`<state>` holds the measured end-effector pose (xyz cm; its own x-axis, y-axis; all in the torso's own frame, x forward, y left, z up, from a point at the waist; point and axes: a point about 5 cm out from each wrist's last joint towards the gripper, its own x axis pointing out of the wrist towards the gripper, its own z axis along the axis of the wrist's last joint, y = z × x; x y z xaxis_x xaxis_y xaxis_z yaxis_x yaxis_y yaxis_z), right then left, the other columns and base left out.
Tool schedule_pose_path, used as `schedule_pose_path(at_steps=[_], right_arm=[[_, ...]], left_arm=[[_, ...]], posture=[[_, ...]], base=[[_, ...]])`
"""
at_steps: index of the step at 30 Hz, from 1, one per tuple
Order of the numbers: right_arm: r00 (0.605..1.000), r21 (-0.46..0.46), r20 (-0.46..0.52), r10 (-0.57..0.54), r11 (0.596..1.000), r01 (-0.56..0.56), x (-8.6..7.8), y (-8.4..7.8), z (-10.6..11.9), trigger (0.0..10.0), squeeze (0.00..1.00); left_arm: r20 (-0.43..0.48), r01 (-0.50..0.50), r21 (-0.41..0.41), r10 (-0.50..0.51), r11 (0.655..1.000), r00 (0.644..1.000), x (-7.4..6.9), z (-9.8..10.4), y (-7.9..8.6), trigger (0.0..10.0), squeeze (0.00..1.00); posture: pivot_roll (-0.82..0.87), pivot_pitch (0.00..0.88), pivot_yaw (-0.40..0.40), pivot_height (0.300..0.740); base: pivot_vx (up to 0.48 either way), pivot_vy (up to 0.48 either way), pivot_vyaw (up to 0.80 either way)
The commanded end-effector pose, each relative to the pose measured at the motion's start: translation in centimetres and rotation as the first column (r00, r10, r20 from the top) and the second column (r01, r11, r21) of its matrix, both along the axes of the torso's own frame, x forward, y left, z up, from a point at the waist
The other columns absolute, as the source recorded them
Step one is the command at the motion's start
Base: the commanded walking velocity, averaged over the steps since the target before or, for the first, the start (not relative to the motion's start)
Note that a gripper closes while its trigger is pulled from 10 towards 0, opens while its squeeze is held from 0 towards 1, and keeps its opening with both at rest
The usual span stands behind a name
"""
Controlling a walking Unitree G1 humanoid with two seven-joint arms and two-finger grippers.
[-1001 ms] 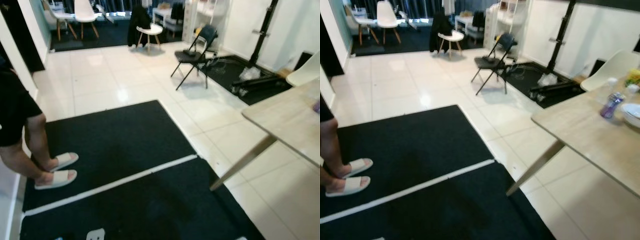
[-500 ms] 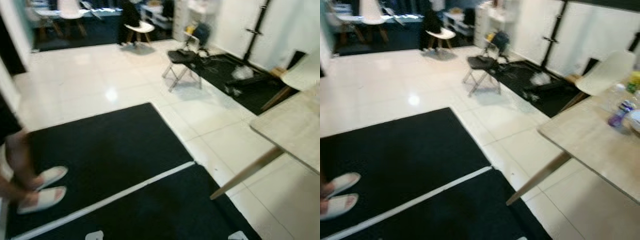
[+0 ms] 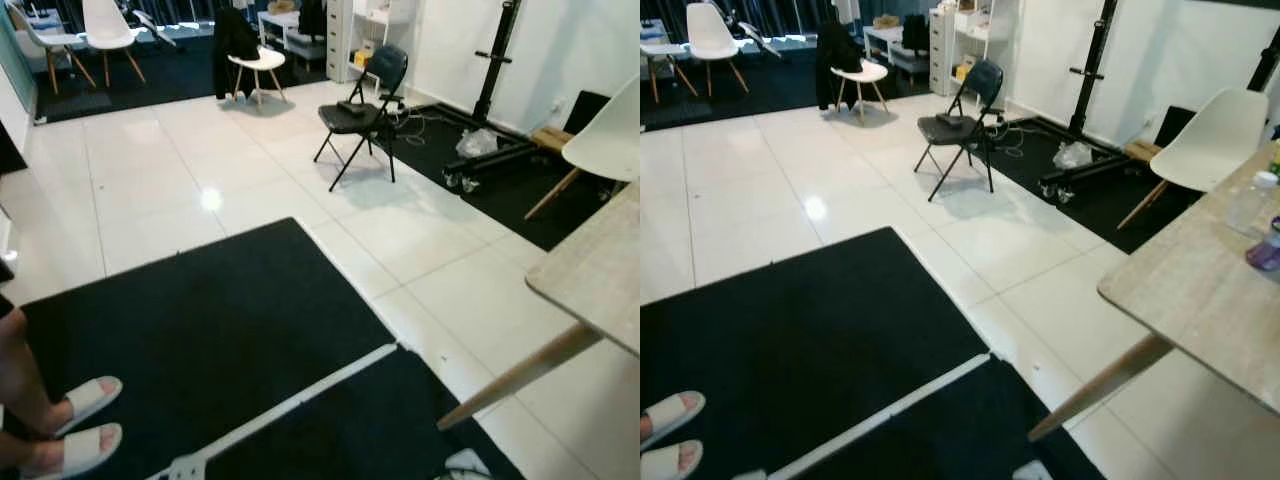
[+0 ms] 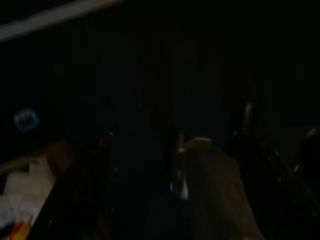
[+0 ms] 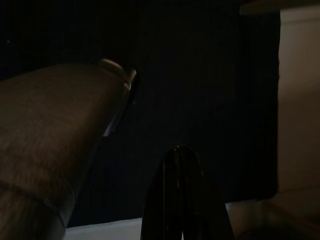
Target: Restocking fridge
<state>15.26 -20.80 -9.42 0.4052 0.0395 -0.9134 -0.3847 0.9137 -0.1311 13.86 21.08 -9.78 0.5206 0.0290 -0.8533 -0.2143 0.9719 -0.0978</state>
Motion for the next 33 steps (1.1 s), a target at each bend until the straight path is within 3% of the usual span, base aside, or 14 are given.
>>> schedule_pose_path(at_steps=[1, 8, 16, 33], right_arm=[[1.000, 0.002, 0.007, 0.010, 1.000, -0.010, 0.32, 0.25, 0.08, 10.0, 0.00], [0.999, -0.010, -0.005, 0.039, 0.999, -0.039, 0.39, 0.27, 0.10, 10.0, 0.00], [1.000, 0.007, 0.001, 0.016, 1.000, -0.016, 0.48, 0.30, 0.14, 10.0, 0.00], [0.999, 0.000, 0.019, 0.028, 1.000, -0.028, 0.87, 0.28, 0.31, 10.0, 0.00]], left_arm=[[-0.025, -0.011, 0.003, 0.011, 1.000, 1.000, -0.85, -0.27, 0.19, 10.0, 0.00], [-0.026, -0.012, 0.001, 0.012, 1.000, 1.000, -0.85, -0.28, 0.14, 10.0, 0.00], [-0.028, -0.012, 0.000, 0.012, 1.000, 1.000, -0.93, -0.32, 0.09, 10.0, 0.00], [-0.013, -0.029, -0.005, 0.029, 1.000, 0.999, -0.52, -0.17, 0.14, 10.0, 0.00]], posture=[[-0.03, 0.000, 0.004, 0.740], [-0.03, 0.000, 0.003, 0.740], [-0.04, 0.000, 0.009, 0.740], [-0.05, 0.000, 0.023, 0.740]], base=[[0.330, 0.000, 0.00], [0.331, 0.000, 0.00], [0.333, 0.000, -0.76], [0.332, 0.000, 0.00]])
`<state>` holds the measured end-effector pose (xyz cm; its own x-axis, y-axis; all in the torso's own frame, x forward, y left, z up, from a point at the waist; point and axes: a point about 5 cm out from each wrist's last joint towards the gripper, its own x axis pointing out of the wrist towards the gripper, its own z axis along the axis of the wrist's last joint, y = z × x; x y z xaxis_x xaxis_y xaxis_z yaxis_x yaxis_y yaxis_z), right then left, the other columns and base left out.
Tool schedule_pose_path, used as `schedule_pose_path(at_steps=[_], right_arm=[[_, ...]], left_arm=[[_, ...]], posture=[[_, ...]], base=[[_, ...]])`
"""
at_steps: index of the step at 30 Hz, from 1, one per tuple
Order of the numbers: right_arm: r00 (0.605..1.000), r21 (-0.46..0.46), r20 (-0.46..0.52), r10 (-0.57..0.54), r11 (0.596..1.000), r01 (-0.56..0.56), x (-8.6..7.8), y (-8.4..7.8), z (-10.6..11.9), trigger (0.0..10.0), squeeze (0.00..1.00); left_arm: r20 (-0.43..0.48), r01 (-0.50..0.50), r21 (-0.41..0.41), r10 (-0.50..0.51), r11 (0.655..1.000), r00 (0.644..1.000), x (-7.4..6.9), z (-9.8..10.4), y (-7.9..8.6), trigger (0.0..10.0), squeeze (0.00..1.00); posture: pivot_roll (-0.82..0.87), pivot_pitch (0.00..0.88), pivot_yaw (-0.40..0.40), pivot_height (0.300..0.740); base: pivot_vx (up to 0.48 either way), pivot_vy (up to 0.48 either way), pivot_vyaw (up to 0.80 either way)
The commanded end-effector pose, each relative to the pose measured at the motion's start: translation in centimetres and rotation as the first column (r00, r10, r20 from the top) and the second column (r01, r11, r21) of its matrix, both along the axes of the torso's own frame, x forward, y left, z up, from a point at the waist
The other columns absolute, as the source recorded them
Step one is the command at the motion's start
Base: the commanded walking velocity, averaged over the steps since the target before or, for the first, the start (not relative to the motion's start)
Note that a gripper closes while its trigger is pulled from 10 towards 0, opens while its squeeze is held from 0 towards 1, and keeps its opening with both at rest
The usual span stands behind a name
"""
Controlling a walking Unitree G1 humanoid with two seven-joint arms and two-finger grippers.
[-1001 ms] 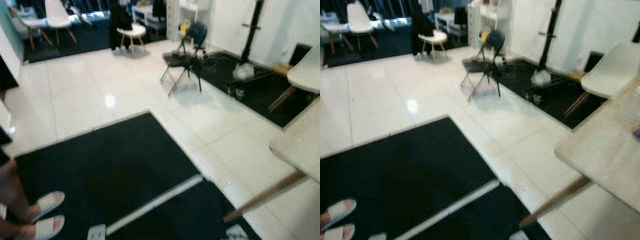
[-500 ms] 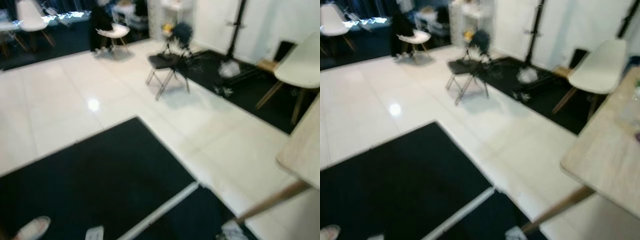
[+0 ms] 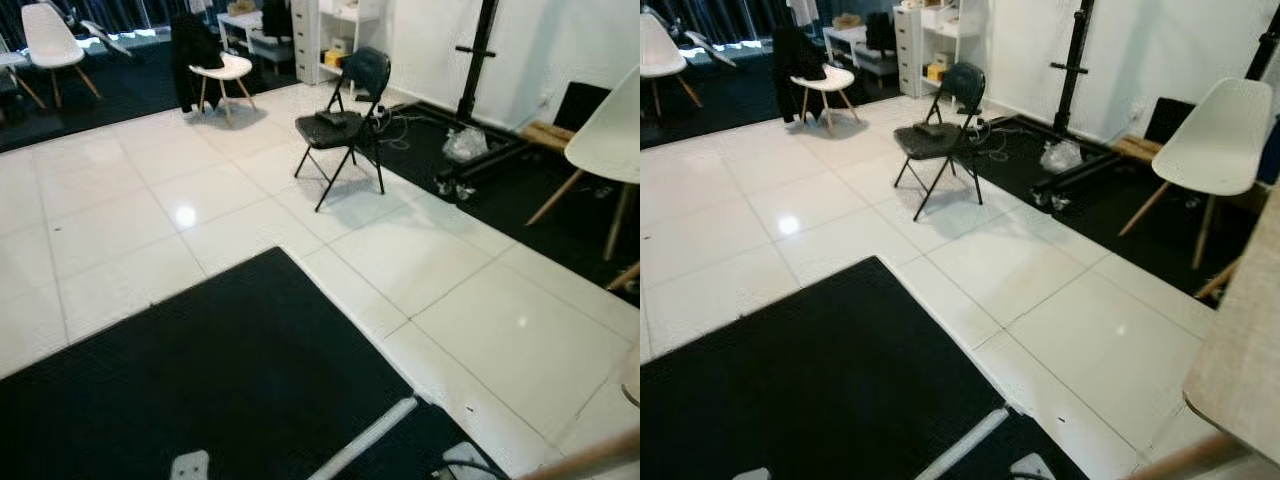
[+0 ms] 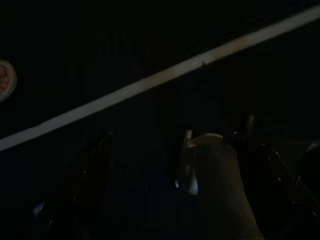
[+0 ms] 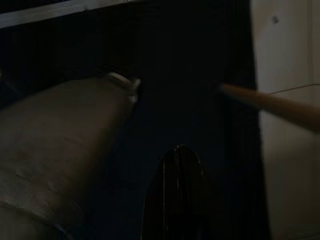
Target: Restocking fridge
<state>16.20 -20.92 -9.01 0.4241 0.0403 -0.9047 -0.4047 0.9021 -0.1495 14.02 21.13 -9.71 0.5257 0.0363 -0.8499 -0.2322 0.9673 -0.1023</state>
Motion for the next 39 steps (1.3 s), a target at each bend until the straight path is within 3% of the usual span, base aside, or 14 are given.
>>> schedule_pose_path(at_steps=[1, 10, 29, 39], right_arm=[[1.000, 0.010, -0.003, 0.005, 1.000, -0.005, -0.06, 0.42, -0.10, 10.0, 0.00], [1.000, 0.010, -0.014, 0.012, 1.000, -0.012, 0.10, 1.01, -0.16, 10.0, 0.00], [0.999, -0.018, -0.041, 0.032, 0.999, -0.032, 0.39, 1.30, -0.14, 10.0, 0.00], [0.998, -0.039, -0.056, 0.034, 0.999, -0.036, 0.03, 0.65, -0.20, 10.0, 0.00]], left_arm=[[-0.019, -0.009, -0.002, 0.009, 1.000, 1.000, -0.64, -0.22, 0.08, 10.0, 0.00], [-0.010, 0.004, -0.003, -0.004, 1.000, 1.000, -0.28, -0.11, -0.05, 10.0, 0.00], [-0.012, 0.012, -0.012, -0.013, 1.000, 1.000, -0.28, -0.17, -0.33, 10.0, 0.00], [-0.014, 0.012, -0.016, -0.013, 1.000, 1.000, -0.29, -0.19, -0.43, 10.0, 0.00]], posture=[[-0.05, 0.000, 0.023, 0.740], [-0.04, 0.000, 0.027, 0.740], [-0.04, 0.000, 0.026, 0.740], [-0.04, 0.000, 0.026, 0.740]], base=[[0.334, 0.000, 0.00], [0.334, 0.000, 0.00], [0.335, 0.000, -0.76], [0.336, 0.000, -0.77]])
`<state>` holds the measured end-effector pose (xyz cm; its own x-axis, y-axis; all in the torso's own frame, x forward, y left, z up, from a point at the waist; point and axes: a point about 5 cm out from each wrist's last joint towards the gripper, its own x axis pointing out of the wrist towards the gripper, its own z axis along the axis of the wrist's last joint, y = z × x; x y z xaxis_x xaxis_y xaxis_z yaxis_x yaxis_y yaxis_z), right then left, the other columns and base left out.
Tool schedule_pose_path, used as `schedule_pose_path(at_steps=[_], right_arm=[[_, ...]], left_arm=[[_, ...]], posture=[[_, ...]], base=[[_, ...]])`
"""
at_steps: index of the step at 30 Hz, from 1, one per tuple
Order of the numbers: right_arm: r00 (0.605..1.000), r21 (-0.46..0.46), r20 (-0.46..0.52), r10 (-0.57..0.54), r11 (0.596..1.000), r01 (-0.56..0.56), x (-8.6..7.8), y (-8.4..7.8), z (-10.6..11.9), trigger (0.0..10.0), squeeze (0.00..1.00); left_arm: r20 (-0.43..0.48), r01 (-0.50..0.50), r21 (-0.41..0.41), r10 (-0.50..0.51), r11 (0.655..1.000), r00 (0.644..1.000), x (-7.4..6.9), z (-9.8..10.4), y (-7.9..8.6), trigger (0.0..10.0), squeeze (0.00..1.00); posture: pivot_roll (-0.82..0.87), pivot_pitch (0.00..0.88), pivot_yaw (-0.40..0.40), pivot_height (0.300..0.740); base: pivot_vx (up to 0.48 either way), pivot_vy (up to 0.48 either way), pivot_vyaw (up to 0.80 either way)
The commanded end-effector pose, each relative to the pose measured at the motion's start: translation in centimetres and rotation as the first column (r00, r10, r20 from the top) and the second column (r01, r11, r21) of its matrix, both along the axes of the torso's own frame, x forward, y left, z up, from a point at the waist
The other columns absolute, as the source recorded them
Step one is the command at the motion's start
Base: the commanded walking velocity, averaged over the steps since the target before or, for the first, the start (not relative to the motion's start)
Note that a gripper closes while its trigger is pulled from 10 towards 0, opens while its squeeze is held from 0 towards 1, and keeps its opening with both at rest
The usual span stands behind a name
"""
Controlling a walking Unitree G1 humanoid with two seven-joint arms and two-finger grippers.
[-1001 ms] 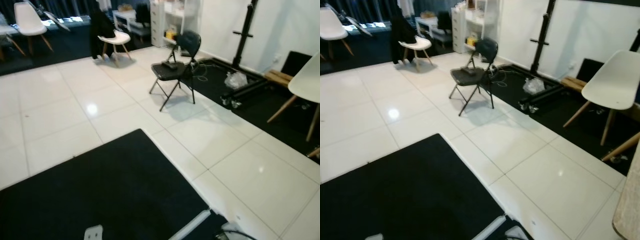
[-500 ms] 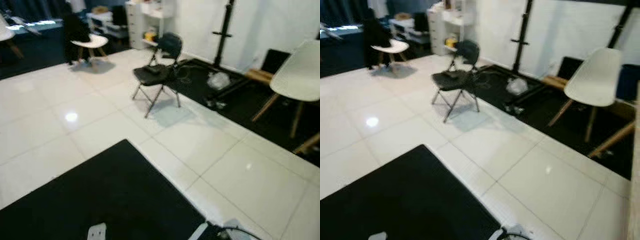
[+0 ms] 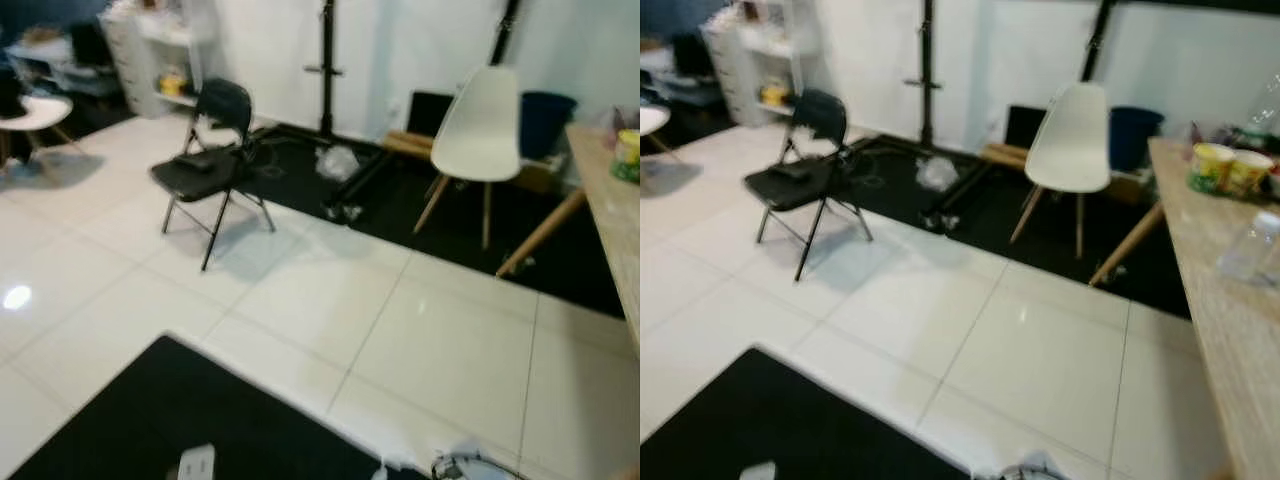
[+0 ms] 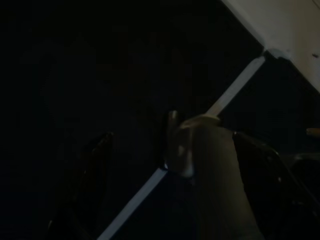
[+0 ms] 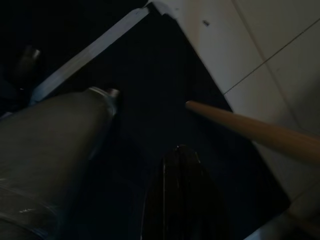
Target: Restocking fridge
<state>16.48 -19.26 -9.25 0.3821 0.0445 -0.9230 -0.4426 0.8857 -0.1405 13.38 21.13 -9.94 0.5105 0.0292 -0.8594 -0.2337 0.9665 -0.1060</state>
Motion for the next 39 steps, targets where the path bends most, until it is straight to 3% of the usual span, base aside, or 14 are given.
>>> schedule_pose_path(at_steps=[1, 39], right_arm=[[1.000, -0.029, -0.010, 0.000, 1.000, -0.001, -0.3, -1.0, 0.0, 10.0, 0.00], [0.998, -0.091, -0.056, -0.001, 0.996, -0.004, -2.1, -2.2, -0.5, 10.0, 0.00]], left_arm=[[0.004, 0.012, -0.008, -0.012, 1.000, 1.000, 0.3, 0.0, -0.4, 10.0, 0.00], [-0.003, 0.006, -0.015, -0.006, 1.000, 1.000, 0.1, -0.1, -0.5, 10.0, 0.00]], posture=[[-0.04, 0.000, 0.026, 0.740], [-0.04, 0.000, 0.026, 0.740]], base=[[0.337, 0.000, -0.77], [0.337, 0.000, -0.77]])
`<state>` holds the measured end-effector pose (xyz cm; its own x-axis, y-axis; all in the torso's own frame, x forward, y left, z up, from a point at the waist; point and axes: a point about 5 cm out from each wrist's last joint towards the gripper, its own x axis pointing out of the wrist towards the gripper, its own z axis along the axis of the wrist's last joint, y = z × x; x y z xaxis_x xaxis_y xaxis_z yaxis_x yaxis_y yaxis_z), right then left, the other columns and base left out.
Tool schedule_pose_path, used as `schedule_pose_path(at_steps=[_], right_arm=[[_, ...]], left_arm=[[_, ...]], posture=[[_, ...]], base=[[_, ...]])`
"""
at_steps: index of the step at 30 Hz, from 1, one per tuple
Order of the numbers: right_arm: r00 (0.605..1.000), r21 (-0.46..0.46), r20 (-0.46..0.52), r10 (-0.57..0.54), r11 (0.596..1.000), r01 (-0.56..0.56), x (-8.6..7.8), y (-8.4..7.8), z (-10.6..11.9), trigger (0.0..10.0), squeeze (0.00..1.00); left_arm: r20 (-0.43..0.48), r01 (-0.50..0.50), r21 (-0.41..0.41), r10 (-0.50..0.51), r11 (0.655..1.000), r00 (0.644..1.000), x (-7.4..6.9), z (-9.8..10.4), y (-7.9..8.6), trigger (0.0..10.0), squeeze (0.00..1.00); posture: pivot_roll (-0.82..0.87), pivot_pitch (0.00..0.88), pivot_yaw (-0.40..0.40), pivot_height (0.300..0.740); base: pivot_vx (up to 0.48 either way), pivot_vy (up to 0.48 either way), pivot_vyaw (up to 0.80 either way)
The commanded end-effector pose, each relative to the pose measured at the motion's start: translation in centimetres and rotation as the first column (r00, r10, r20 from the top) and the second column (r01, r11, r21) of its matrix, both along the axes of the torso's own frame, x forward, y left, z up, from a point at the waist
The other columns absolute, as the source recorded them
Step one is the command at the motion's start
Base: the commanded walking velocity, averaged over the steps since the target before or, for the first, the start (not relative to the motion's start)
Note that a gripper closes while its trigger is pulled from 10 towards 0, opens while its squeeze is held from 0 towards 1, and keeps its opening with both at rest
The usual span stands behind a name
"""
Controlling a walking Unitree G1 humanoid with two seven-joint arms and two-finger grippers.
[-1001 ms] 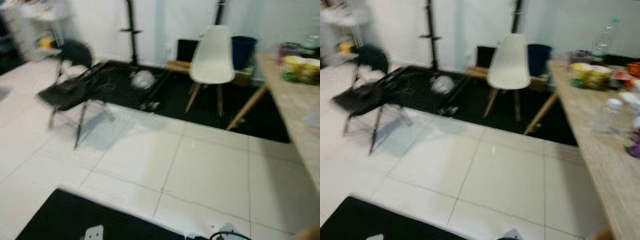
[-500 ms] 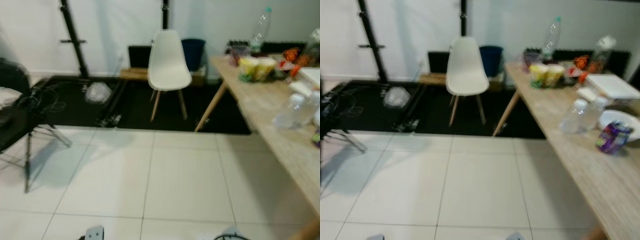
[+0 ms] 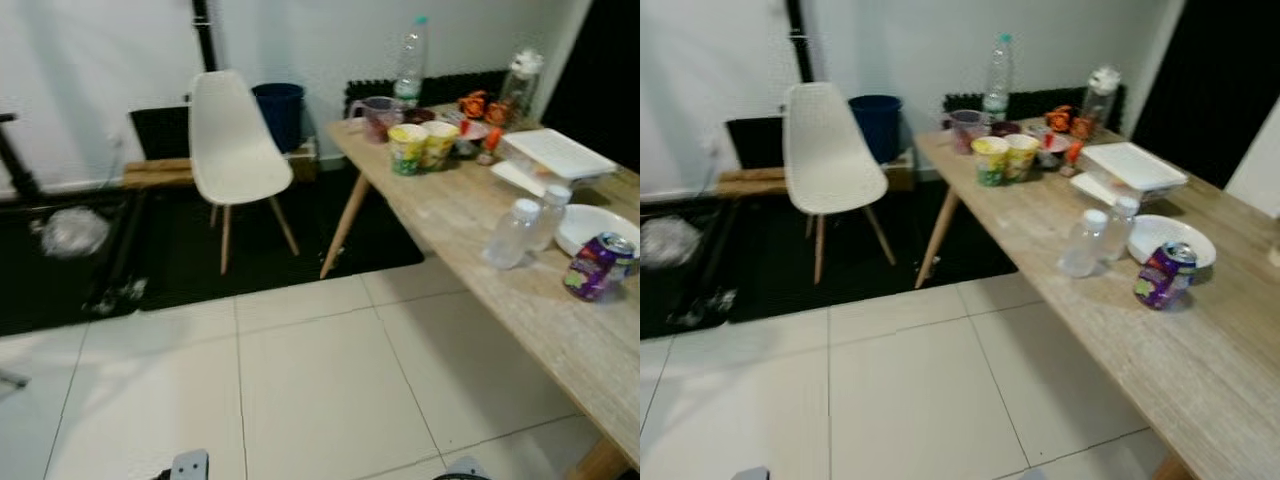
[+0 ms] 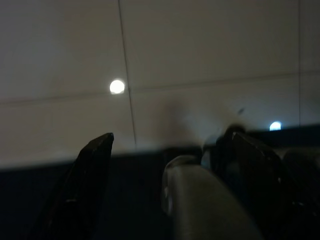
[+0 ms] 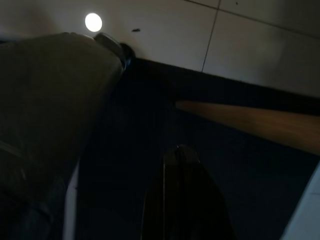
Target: Restocking fridge
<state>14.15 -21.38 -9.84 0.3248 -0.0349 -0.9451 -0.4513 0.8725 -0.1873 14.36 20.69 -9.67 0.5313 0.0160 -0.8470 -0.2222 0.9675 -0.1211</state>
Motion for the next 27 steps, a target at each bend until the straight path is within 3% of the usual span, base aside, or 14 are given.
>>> schedule_pose_path(at_steps=[1, 8, 22, 27], right_arm=[[1.000, -0.010, 0.003, 0.001, 1.000, -0.001, 0.13, -0.20, 0.08, 10.0, 0.00], [1.000, -0.009, 0.017, -0.016, 1.000, 0.016, 0.12, -0.38, 0.11, 10.0, 0.00], [1.000, -0.003, 0.019, -0.010, 1.000, 0.010, -0.20, -0.35, 0.01, 10.0, 0.00], [1.000, -0.005, -0.002, 0.010, 1.000, -0.010, -0.51, -0.29, -0.11, 10.0, 0.00]], left_arm=[[-0.027, -0.003, -0.005, 0.003, 1.000, 1.000, -0.88, -0.34, -0.10, 10.0, 0.00], [-0.027, -0.005, -0.006, 0.004, 1.000, 1.000, -0.91, -0.35, -0.11, 10.0, 0.00], [-0.026, -0.004, -0.009, 0.004, 1.000, 1.000, -0.90, -0.37, -0.25, 10.0, 0.00], [-0.026, -0.005, -0.009, 0.005, 1.000, 1.000, -0.89, -0.36, -0.26, 10.0, 0.00]], posture=[[-0.04, 0.000, 0.026, 0.740], [-0.04, 0.000, 0.026, 0.740], [-0.05, 0.000, 0.025, 0.740], [-0.05, 0.000, 0.025, 0.740]], base=[[0.337, 0.000, -0.77], [0.336, 0.000, -0.77], [0.331, 0.000, 0.00], [0.327, 0.000, -0.79]])
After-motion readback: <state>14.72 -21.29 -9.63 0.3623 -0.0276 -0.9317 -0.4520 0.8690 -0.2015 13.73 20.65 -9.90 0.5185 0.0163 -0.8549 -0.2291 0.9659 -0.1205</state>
